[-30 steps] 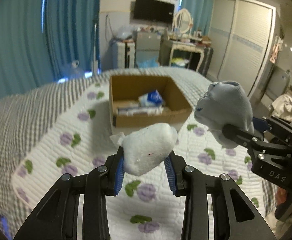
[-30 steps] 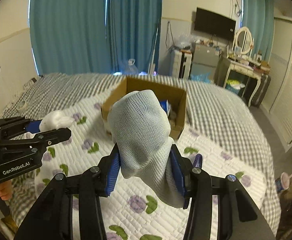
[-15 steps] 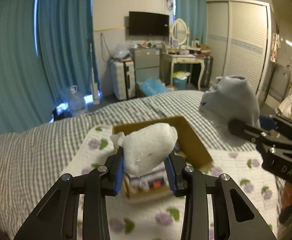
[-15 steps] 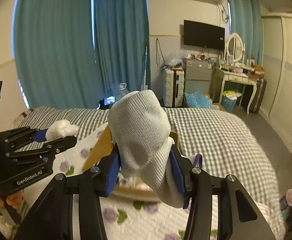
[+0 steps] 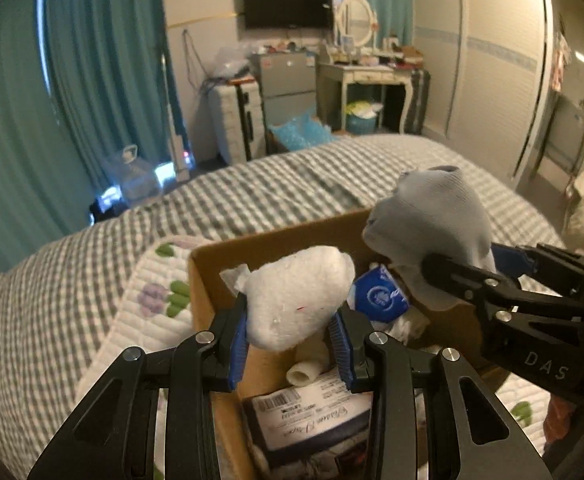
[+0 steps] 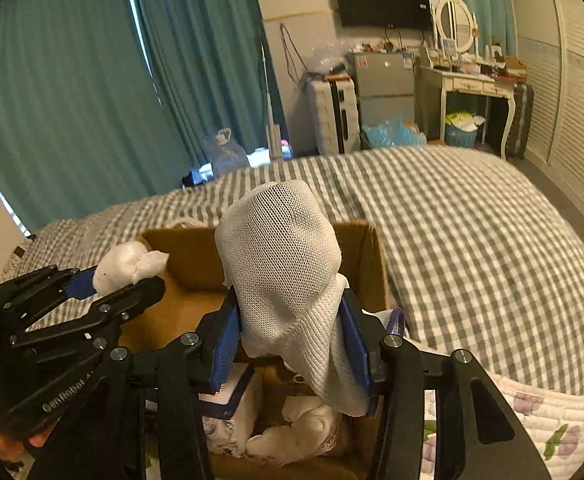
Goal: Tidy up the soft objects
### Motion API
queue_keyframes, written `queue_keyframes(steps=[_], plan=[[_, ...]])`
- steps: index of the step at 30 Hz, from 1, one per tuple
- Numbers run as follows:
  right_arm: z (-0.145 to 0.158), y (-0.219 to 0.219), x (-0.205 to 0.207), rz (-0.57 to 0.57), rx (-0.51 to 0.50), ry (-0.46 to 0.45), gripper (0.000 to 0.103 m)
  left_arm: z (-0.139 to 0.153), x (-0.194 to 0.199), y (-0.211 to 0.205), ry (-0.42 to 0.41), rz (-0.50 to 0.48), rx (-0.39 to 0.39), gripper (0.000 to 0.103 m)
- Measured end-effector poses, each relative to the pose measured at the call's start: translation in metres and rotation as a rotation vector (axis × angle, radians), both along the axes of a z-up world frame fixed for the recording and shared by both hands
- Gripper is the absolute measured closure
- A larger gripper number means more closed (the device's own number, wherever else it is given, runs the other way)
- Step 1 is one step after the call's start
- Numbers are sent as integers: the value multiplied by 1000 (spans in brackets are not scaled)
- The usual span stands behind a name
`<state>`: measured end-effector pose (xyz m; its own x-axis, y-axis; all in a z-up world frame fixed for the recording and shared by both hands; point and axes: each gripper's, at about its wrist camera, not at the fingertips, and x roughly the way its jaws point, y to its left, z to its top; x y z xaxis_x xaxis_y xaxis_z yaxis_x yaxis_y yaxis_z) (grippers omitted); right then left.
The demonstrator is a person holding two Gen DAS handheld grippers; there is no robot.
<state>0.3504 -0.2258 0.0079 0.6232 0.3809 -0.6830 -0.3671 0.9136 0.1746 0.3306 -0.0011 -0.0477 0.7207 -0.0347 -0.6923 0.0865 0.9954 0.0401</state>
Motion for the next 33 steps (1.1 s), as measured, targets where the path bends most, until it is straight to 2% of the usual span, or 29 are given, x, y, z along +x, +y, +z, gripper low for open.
queue_keyframes(steps=[3, 4, 5, 6, 7, 9, 12, 15, 23, 25, 28, 29, 30, 31, 33], plan=[[-5, 0, 1, -24, 5, 6, 49, -5, -1, -4, -10, 2, 15, 63], [-3, -2, 1, -38, 10, -1, 42, -6, -1, -5, -13, 10, 29, 63], [0, -6, 0, -52, 16, -12, 38, -6, 1, -5, -7, 11, 35, 60], [3, -10, 1, -57, 21, -19, 36, -6, 1, -5, -1, 10, 34, 50], [8, -12, 0, -64, 26, -26, 36, -6, 0, -4, 0, 11, 26, 39], [21, -16, -4, -74, 27, -44, 36, 2, -8, -4, -32, 19, 19, 35], [44, -22, -17, -78, 18, -81, 36, 19, -20, -6, -39, 11, 20, 34], [75, -31, -38, -83, 23, -121, 36, 50, -43, -9, -82, 16, 26, 34], [192, -57, -136, -73, 21, -292, 35, 169, -149, -14, -319, 48, 24, 32], [225, -65, -169, -72, 15, -352, 31, 198, -183, -17, -392, 52, 10, 16], [264, -73, -218, -66, -14, -459, 21, 232, -229, -18, -509, 51, -15, 6], [272, -75, -230, -65, -21, -486, 18, 242, -244, -18, -543, 55, -21, 3], [283, -79, -245, -65, -26, -520, 12, 248, -253, -18, -563, 57, -24, 0], [291, -82, -259, -65, -25, -543, 5, 254, -264, -18, -585, 57, -28, 0], [301, -87, -280, -58, -6, -574, 0, 260, -281, -17, -608, 45, -32, 0]])
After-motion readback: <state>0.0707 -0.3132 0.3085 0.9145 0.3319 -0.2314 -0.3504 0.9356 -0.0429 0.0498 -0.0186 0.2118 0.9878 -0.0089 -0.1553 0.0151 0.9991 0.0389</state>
